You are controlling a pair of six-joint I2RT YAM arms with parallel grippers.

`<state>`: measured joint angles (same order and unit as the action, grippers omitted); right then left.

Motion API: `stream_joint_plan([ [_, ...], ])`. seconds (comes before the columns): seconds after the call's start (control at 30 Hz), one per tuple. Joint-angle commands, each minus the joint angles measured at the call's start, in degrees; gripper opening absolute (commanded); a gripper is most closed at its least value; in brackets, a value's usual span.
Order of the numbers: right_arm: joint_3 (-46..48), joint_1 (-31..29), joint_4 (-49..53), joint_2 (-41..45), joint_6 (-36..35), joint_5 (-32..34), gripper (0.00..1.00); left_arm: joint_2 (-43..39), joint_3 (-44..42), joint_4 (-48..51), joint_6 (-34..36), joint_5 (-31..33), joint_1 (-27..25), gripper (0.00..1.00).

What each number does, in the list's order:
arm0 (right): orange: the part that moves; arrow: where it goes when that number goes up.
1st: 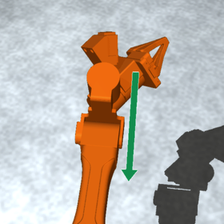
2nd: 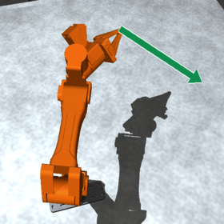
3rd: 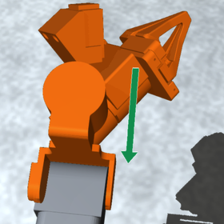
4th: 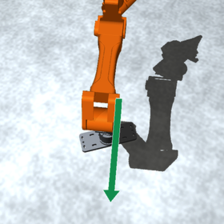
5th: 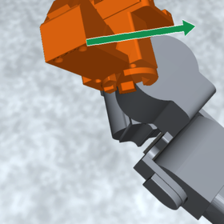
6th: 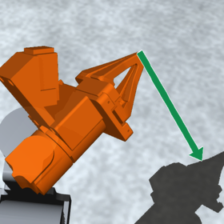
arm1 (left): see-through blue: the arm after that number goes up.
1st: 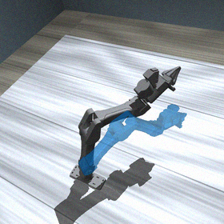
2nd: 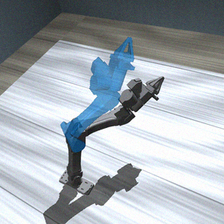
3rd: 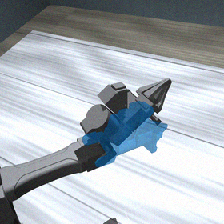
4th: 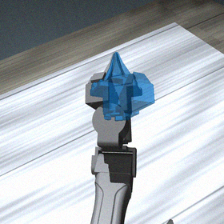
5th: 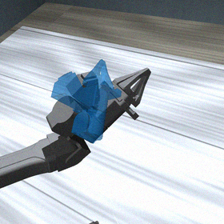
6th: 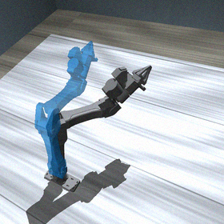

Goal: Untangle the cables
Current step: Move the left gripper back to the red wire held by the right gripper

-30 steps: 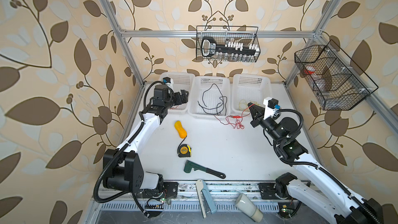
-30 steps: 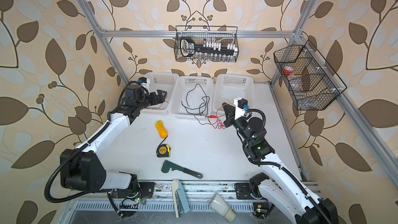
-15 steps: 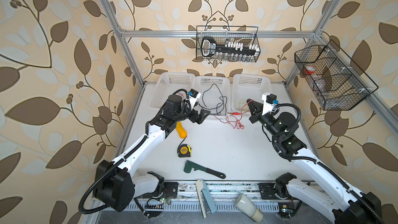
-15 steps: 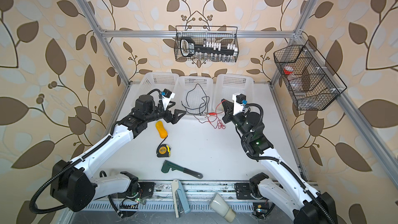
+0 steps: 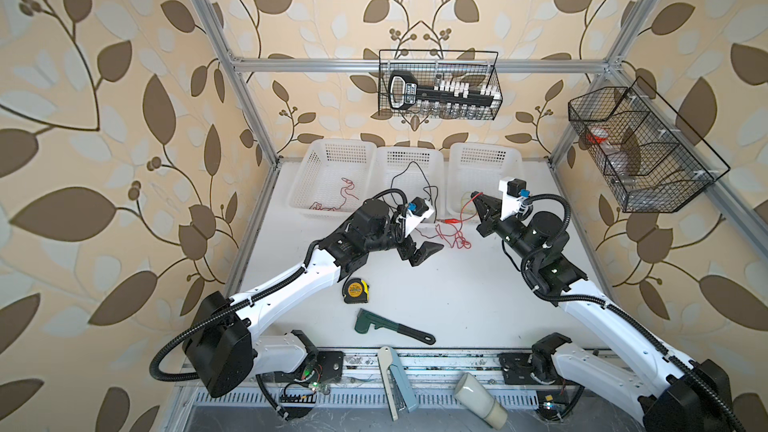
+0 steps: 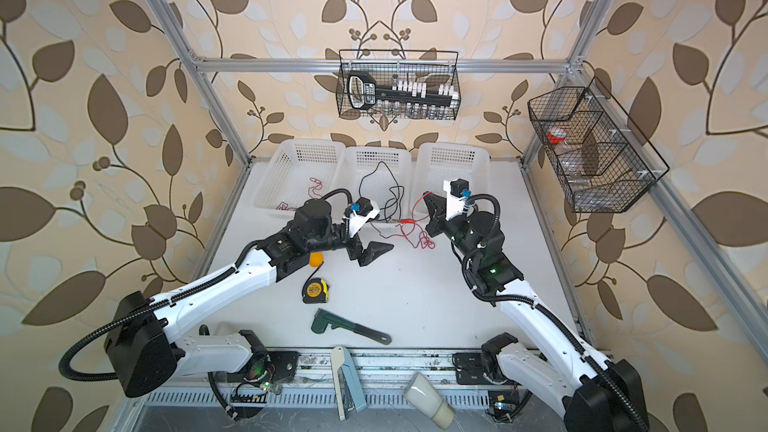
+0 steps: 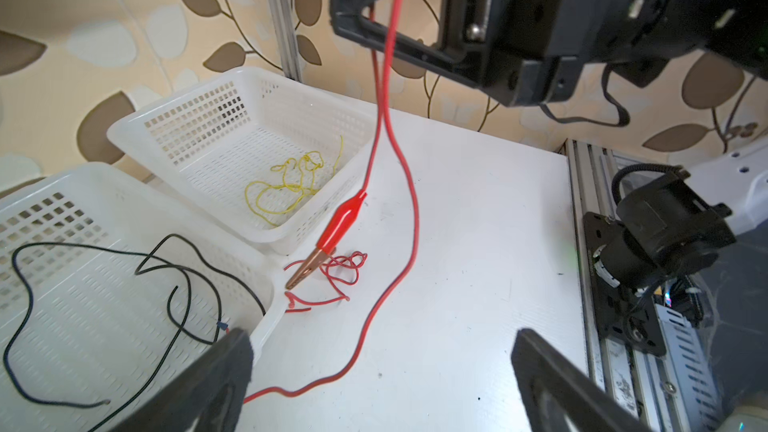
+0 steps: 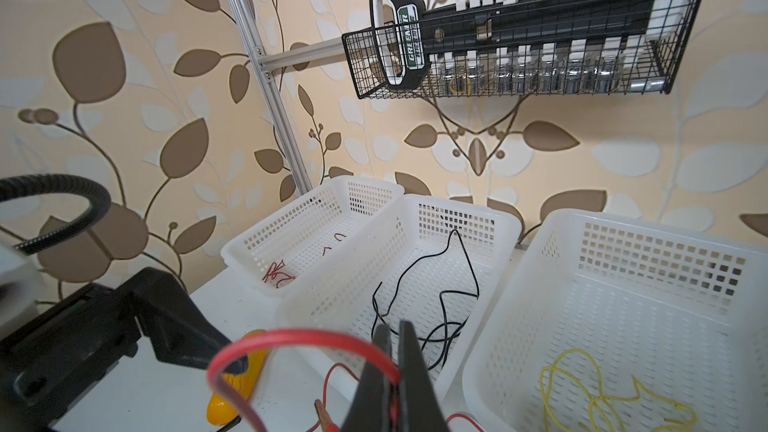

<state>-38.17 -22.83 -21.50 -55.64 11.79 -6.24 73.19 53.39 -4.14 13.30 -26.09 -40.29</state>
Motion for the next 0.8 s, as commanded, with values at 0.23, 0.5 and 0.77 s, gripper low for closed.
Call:
stream_joint_plan([
  [0.23, -2.64, -0.11, 1.57, 0.91, 0.73, -1.14, 0.0, 6.23, 1.34, -1.66, 3.84, 6.27, -1.45, 0.99],
  [0.5, -1.91, -0.02, 2.22, 3.03, 0.42, -0.96, 0.0, 12.82, 4.18, -2.23, 2.67, 6.98, -1.45, 0.86],
  [0.77, -0.07, 0.42, 3.47, 2.99, -0.28, 1.14, 0.0, 12.07, 3.48, -4.56, 2.92, 11.01, -1.45, 0.4],
])
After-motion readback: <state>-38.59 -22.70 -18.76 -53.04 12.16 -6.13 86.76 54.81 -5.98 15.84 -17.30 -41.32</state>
